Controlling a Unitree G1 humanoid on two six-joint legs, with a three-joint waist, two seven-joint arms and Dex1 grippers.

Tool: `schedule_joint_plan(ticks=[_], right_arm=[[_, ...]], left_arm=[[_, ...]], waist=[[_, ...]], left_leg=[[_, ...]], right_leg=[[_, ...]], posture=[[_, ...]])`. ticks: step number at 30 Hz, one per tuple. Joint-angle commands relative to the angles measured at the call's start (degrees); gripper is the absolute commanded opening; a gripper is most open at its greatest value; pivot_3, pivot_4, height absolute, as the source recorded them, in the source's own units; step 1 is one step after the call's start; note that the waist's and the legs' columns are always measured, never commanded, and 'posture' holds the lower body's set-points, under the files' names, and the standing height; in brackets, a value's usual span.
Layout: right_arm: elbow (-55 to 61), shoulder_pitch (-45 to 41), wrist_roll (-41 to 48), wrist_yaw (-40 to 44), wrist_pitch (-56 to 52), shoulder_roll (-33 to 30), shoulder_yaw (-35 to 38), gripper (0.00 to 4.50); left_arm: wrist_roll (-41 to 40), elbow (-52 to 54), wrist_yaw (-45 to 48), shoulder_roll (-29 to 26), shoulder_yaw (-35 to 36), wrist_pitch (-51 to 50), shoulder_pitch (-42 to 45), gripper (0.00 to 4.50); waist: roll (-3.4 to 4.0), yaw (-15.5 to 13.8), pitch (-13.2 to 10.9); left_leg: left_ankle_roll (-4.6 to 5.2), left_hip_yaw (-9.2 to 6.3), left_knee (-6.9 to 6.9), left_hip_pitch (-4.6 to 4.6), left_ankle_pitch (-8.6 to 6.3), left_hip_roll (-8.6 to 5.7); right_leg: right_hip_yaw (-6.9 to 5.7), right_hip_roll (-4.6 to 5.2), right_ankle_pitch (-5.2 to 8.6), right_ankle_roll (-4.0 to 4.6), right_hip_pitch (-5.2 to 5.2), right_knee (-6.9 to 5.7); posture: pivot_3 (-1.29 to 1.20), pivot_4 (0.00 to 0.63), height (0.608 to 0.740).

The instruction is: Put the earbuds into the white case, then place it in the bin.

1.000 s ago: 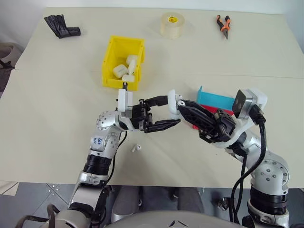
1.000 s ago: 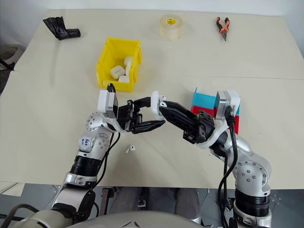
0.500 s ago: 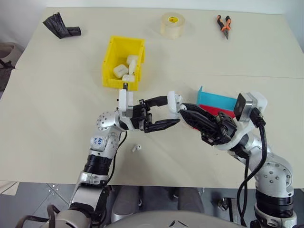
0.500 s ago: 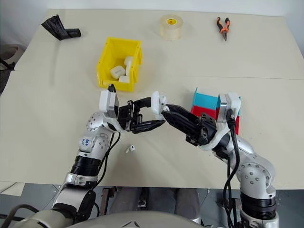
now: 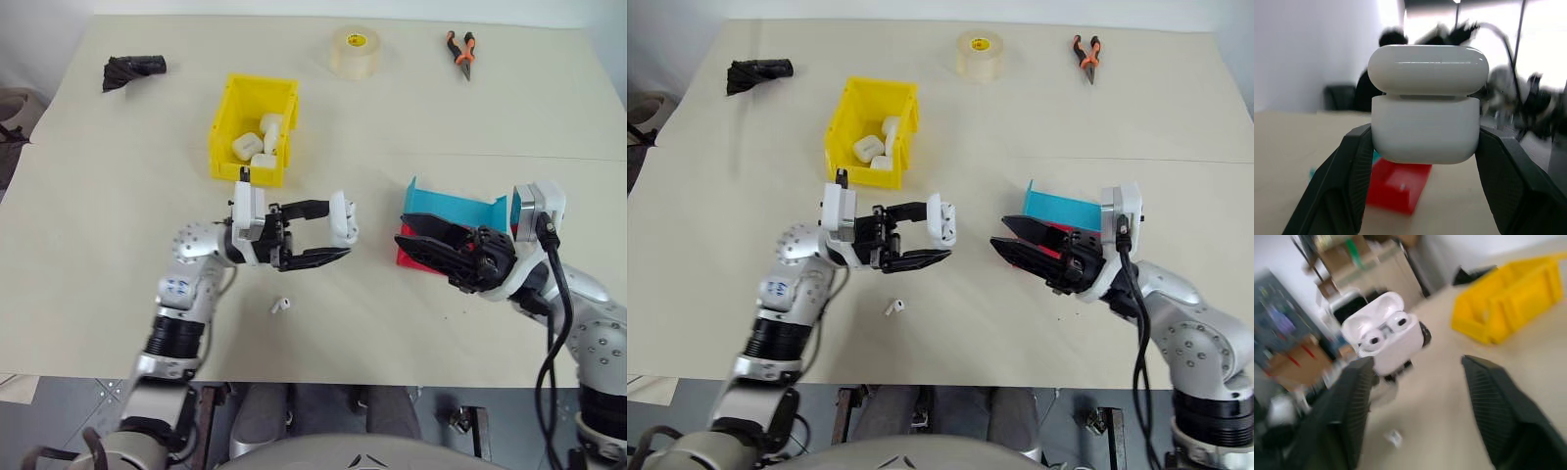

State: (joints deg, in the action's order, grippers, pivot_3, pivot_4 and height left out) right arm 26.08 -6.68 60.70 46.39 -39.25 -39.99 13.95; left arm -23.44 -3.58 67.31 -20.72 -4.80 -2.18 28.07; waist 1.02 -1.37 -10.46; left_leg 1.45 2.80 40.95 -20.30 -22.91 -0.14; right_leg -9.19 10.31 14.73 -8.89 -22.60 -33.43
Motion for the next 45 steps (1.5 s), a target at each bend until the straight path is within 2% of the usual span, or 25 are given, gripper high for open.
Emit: schedule_joint_plan(ticks=[1,5,6,10,16,24,29,32,36,40,43,45], right_arm=[[1.44,-2.49,-6.76,4.72,4.88,-1.31,-3.06,1.47],[3.24,-6.32,-9.12,6.8,6.14,-0.22,-7.02,0.13],[3.66,-7.34,-8.76,6.49,5.67,0.27,-7.8,0.02],[4.42,-10.52,-9.35,5.5,4.82,1.76,-10.94,0.02],[3.32,-9.84,-13.7,5.36,3.22,-0.27,-13.72,0.02],[0.23,-3.22,-15.39,9.05,6.31,-3.94,-6.11,0.02],[0.18,-1.14,-15.25,7.89,7.08,-3.02,-2.37,0.02],[0.28,-0.98,-18.1,5.45,13.86,0.57,0.86,0.62],[-2.71,-0.36,-23.52,7.06,21.6,0.21,3.14,2.01],[-5.07,0.02,-25.79,7.97,25.95,-0.11,4.59,3.41],[-5.53,0.52,-26.62,7.67,26.87,0.42,4.06,4.41],[-5.55,0.63,-27.22,6.96,27.27,1.11,3.12,4.47]], left_arm=[[9.64,-0.23,2.4,-3.48,-5.63,8.14,2.77,2.75],[11.56,-0.57,-0.77,-2.31,-7.7,5.43,5.35,2.75],[11.67,-0.36,-0.94,-1.87,-8.27,4.97,5.62,2.75],[12.09,0.39,-2.38,-0.62,-9.76,2.79,5.52,2.75],[10.62,1.29,-2.16,-0.14,-9.2,4.14,3.99,2.75],[3.13,3.35,-1.4,-0.64,-2.87,5.66,-0.15,2.75],[-2.29,6.26,-2.21,-1.29,1.76,3.78,-3.67,2.75],[-5.19,10.95,-7.87,-2.3,8.03,1.31,-9.39,2.75],[-0.3,12.97,-18.59,-1.54,12.6,2.94,-13.55,2.75],[-1.45,15.27,-29.37,-0.46,16.24,-4.36,-15.88,2.75],[-2.63,15.43,-37.44,1.63,19.01,-8.93,-14.58,2.75],[-3.19,13.35,-41.85,1.91,20.4,-12.88,-10.96,2.75]], waist=[[0.0,0.01,0.0],[-0.02,-0.13,-0.01],[-0.04,-0.13,-0.02],[-0.04,0.03,-0.02],[-0.04,-0.09,-0.02],[-0.06,-0.01,-0.03],[-0.06,0.02,-0.03],[-0.06,0.14,-0.03],[-0.06,-0.16,-0.02],[-0.09,-0.25,-0.02],[-0.09,-0.15,-0.02],[-0.09,-0.09,-0.02]], left_leg=[[0.0,0.01,0.0,0.0,0.0,0.0],[0.0,0.0,0.02,-0.02,0.0,-0.01],[0.0,-0.03,0.03,-0.02,0.0,-0.01],[0.0,-0.04,0.03,-0.03,0.0,0.0],[0.0,-0.04,0.04,-0.04,0.0,0.0],[0.0,-0.04,0.03,-0.04,0.0,0.01],[0.0,-0.04,0.03,-0.02,0.0,0.03],[0.0,-0.06,0.03,-0.02,0.0,0.04],[-0.01,-0.04,0.03,0.02,0.0,0.05],[0.0,-0.1,0.03,0.02,0.0,-0.01],[0.0,-0.12,0.02,0.03,0.0,0.01],[0.0,-0.11,0.02,0.03,0.0,0.02]], right_leg=[[0.0,0.0,0.0,0.0,0.0,0.01],[0.0,0.01,0.0,0.0,0.0,0.01],[-0.02,0.0,0.0,0.0,0.0,0.0],[-0.03,0.0,0.0,0.0,0.0,0.0],[-0.03,0.01,0.0,0.0,0.0,0.0],[-0.03,0.01,0.0,0.0,0.0,0.0],[-0.03,0.01,0.0,0.0,0.0,-0.01],[-0.01,0.01,0.0,0.0,0.0,0.0],[0.01,0.01,0.0,0.0,0.01,-0.01],[0.0,0.03,0.0,-0.01,0.08,0.0],[-0.02,0.02,0.0,-0.01,0.08,0.0],[-0.01,0.02,0.0,-0.01,0.08,-0.01]], posture=[[0.0,0.15,0.74],[0.0,0.15,0.74],[0.0,0.15,0.74],[0.0,0.15,0.74],[0.0,0.15,0.74],[0.0,0.15,0.74],[0.0,0.15,0.74],[0.0,0.15,0.74],[0.0,0.15,0.74],[0.0,0.15,0.74],[0.0,0.15,0.74],[0.0,0.15,0.74]])
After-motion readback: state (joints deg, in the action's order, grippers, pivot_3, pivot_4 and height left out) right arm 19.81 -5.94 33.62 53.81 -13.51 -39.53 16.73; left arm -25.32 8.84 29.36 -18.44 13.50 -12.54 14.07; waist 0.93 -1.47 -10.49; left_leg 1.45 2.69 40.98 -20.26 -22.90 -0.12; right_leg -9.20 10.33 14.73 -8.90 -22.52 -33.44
